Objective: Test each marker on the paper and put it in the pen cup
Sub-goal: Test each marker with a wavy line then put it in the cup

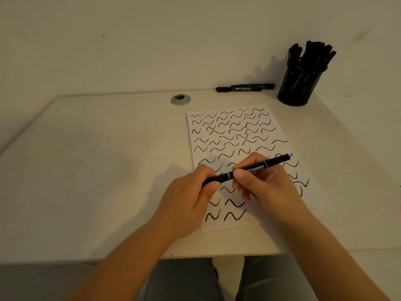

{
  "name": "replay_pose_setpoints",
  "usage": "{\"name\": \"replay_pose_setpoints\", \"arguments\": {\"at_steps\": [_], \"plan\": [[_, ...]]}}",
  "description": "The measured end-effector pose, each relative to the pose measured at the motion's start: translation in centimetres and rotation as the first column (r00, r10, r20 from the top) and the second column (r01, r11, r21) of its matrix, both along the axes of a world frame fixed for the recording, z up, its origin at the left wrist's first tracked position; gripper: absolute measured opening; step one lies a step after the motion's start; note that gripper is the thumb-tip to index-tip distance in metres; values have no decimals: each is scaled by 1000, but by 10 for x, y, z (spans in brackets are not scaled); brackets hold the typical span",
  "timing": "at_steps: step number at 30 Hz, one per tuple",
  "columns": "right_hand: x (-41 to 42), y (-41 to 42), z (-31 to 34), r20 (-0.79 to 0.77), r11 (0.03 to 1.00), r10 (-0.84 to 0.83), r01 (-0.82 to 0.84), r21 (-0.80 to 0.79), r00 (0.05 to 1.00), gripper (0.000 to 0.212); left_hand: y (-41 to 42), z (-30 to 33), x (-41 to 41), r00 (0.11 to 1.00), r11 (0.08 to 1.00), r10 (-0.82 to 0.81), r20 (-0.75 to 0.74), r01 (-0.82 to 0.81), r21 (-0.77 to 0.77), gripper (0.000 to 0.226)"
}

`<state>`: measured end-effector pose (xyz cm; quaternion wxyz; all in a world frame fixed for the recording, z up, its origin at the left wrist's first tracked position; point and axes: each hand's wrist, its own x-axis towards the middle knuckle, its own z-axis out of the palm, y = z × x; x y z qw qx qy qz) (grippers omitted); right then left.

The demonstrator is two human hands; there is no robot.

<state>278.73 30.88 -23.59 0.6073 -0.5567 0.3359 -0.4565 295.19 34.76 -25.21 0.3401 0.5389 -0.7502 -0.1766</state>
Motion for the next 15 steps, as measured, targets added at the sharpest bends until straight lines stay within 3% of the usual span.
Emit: {"name": "replay_pose_setpoints", "arguments": {"at_steps": [8, 15], "plan": [[-3, -4, -5, -54, 991, 79, -84, -101, 995, 15, -1, 1, 1, 996, 994, -76, -52, 80, 77, 10], [-1, -3, -5, -54, 993, 72, -76, -88, 996, 15, -3, -1, 2, 995, 991, -81, -56, 87, 100, 11]]}}
